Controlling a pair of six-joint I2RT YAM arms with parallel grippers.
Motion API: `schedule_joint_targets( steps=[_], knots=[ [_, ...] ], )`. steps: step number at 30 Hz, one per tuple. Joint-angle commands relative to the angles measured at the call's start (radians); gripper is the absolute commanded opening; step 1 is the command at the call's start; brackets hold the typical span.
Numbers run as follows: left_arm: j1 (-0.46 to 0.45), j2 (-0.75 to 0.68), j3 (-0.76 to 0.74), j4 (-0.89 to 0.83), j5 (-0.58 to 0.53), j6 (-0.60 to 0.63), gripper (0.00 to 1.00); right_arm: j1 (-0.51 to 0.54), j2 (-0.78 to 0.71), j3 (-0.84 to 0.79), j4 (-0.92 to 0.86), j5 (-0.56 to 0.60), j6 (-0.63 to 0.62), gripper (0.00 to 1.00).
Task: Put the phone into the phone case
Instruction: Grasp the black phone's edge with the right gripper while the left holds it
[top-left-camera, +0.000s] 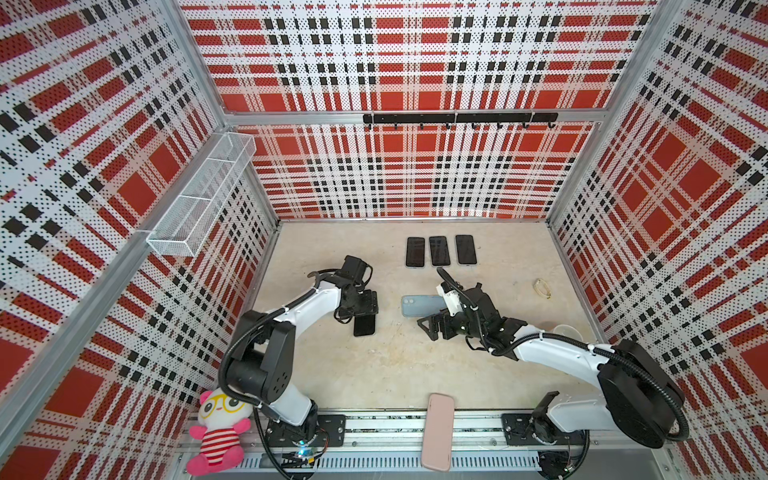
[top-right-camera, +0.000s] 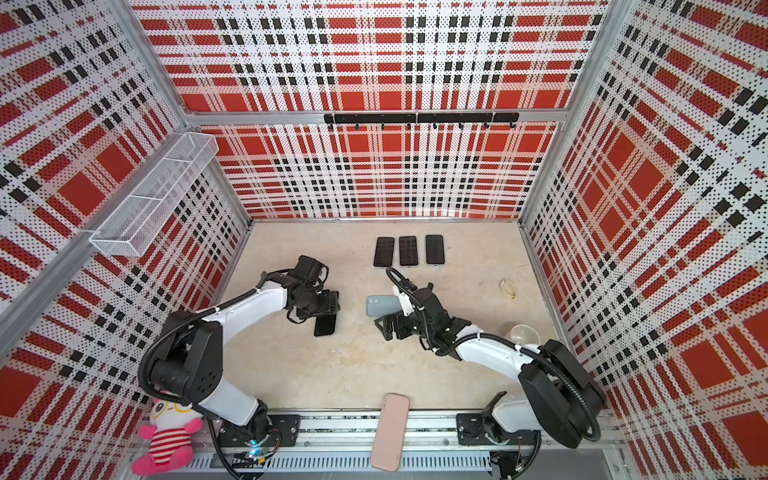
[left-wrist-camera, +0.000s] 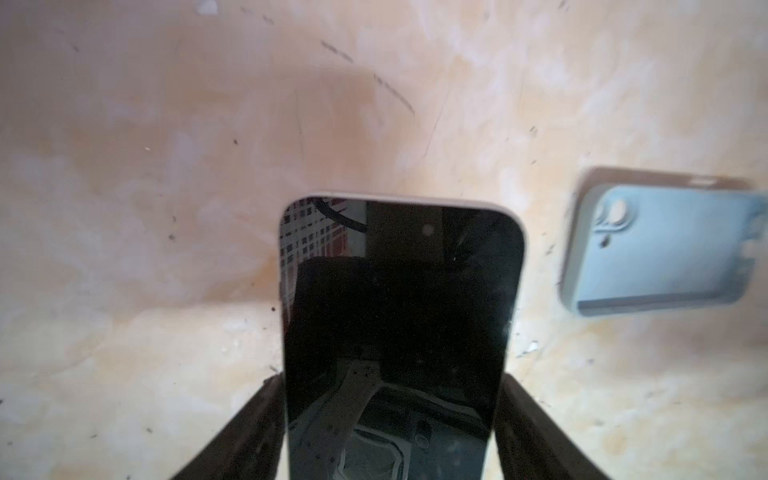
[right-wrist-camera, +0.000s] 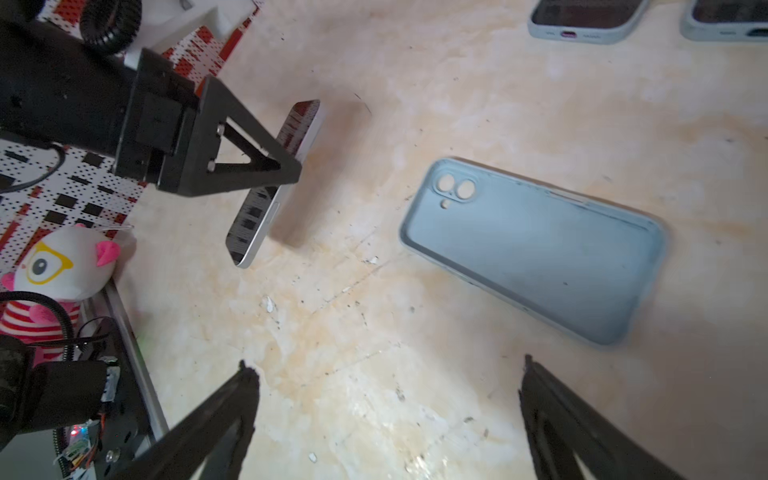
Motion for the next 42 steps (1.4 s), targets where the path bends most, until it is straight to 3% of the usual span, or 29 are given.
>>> schedule_joint_targets(
  steps=[1, 6, 14, 21, 26, 29, 38, 40, 42],
  knots=[
    [0.018, -0.093, -0.038, 0.122, 0.113, -0.191, 0.36, 0.054, 0.037, 0.007, 0.195, 0.002, 0.042, 1.00],
    [0.036, -0.198, -0.128, 0.263, 0.154, -0.445, 0.19, 0.114, 0.109, -0.007, 0.421, 0.027, 0.147, 1.00],
    [0.041, -0.304, -0.292, 0.527, 0.173, -0.827, 0.08, 0.174, 0.290, 0.015, 0.729, 0.105, 0.254, 0.90],
    [0.032, -0.338, -0.381, 0.607, 0.135, -0.997, 0.04, 0.215, 0.435, 0.100, 0.797, 0.142, 0.346, 0.66],
    [0.019, -0.336, -0.393, 0.622, 0.129, -1.038, 0.03, 0.221, 0.501, 0.141, 0.823, 0.149, 0.370, 0.43],
    [0.021, -0.334, -0.391, 0.644, 0.135, -1.036, 0.03, 0.225, 0.517, 0.160, 0.788, 0.161, 0.371, 0.34],
    [0.008, -0.298, -0.380, 0.687, 0.177, -1.017, 0.08, 0.226, 0.515, 0.162, 0.754, 0.203, 0.348, 0.05],
    [0.002, -0.296, -0.379, 0.688, 0.177, -1.011, 0.15, 0.226, 0.504, 0.161, 0.756, 0.207, 0.336, 0.00],
    [-0.002, -0.300, -0.388, 0.701, 0.178, -1.009, 0.38, 0.225, 0.492, 0.159, 0.757, 0.207, 0.327, 0.00]
  ],
)
